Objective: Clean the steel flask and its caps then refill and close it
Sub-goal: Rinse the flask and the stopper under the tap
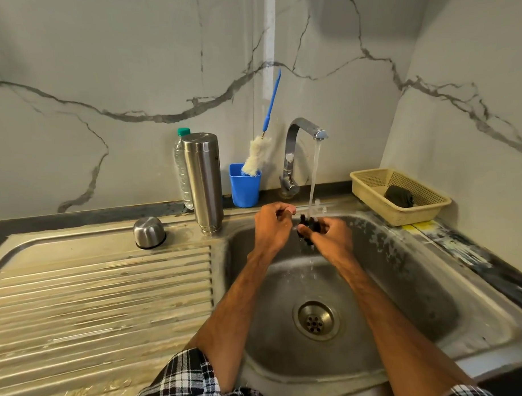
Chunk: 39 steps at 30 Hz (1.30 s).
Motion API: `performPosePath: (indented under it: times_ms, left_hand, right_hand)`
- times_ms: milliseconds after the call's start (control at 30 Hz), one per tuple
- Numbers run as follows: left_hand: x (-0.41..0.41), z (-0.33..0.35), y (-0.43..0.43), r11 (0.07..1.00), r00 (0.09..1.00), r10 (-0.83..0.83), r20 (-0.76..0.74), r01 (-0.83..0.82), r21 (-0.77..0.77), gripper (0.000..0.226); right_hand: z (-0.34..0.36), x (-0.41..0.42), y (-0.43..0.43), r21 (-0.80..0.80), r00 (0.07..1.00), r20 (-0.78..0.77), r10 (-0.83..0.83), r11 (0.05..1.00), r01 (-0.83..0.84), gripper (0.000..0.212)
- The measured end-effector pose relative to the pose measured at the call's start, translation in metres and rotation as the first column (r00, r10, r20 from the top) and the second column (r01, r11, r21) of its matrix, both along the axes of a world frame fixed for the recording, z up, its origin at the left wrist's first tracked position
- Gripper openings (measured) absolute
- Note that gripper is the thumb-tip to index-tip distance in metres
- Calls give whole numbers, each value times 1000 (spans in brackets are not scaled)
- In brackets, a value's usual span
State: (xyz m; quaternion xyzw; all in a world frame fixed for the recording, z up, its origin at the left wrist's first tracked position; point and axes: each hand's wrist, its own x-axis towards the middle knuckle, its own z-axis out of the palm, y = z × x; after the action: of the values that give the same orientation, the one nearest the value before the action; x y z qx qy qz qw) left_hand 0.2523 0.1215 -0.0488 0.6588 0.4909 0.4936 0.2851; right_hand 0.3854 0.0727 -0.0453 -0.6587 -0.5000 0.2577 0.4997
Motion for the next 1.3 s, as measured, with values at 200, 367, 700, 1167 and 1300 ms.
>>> performPosePath:
  times_ms: [200,367,700,1167,1300]
  left_hand:
    - [0,0,-3,999,1000,-16,-12,15,-42,16]
    - [1,2,-6,984,994,-96,-52,86,-155,20]
    - [3,4,-11,964,965,-262,7,262,-40,34]
    - [13,1,-19,975,977,-214,-7,214,65,32]
    - [15,4,-22,971,974,-226,-1,225,80,30]
  right_hand:
    - [2,1,-1,0,1000,1,6,1000,-6,42]
    - [4,1,0,57,999,-38,-32,998,34,43]
    - [10,10,-8,5,439,-895,77,987,-161,33]
    - [5,-3,-6,-107,291,-956,-31,963,-247,42]
    - [4,-3,-3,-120,302,-952,-40,960,-252,46]
